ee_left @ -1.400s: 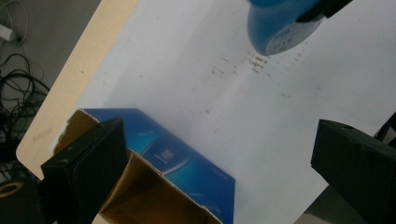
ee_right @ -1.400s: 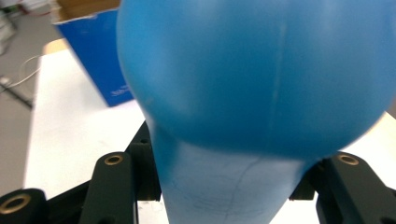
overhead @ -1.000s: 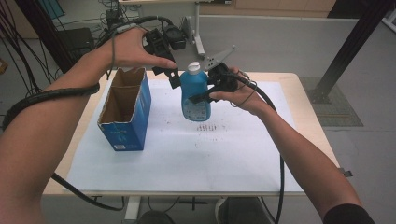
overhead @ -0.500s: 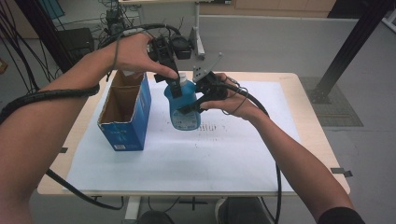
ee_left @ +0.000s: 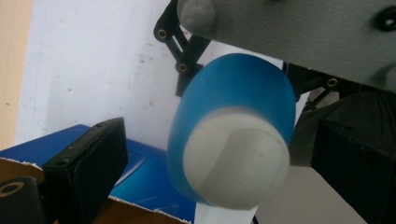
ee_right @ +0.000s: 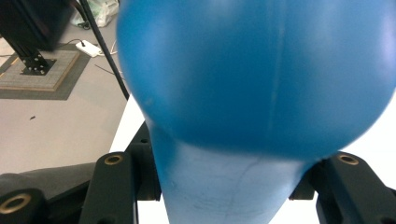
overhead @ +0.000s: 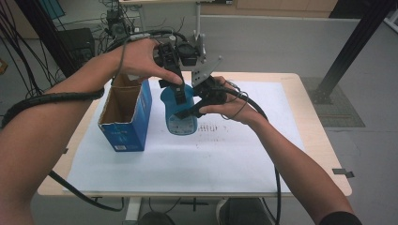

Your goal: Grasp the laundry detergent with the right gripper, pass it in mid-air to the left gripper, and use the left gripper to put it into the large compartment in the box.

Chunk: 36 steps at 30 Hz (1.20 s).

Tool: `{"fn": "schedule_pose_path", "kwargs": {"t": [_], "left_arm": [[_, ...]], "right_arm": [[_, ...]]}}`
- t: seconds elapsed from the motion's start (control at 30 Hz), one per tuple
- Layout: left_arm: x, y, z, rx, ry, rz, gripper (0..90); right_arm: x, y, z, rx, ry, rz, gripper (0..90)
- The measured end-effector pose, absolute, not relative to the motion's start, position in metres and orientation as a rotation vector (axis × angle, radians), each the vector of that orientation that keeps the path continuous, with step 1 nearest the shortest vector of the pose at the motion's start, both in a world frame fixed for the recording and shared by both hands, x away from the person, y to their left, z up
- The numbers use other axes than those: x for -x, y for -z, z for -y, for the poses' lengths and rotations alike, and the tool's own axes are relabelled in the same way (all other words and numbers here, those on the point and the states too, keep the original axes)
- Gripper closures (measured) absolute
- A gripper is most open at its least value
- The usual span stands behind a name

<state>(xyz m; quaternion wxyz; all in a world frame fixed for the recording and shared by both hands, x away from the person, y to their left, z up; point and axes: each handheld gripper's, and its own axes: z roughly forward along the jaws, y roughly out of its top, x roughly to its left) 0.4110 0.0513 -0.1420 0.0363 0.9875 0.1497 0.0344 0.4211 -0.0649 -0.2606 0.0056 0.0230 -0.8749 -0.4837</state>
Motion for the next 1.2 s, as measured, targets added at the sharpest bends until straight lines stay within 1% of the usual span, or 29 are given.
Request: {"fn": "schedule_pose_path", "kwargs": {"t": [1.2], "left_arm": [[-0.407, 0.1483, -0.0448, -3.034, -0.09, -0.429, 4.6]], "right_arm": [[-0.4165, 0.2583, 0.0711, -0.034, 1.566, 2.668, 43.6]]}}
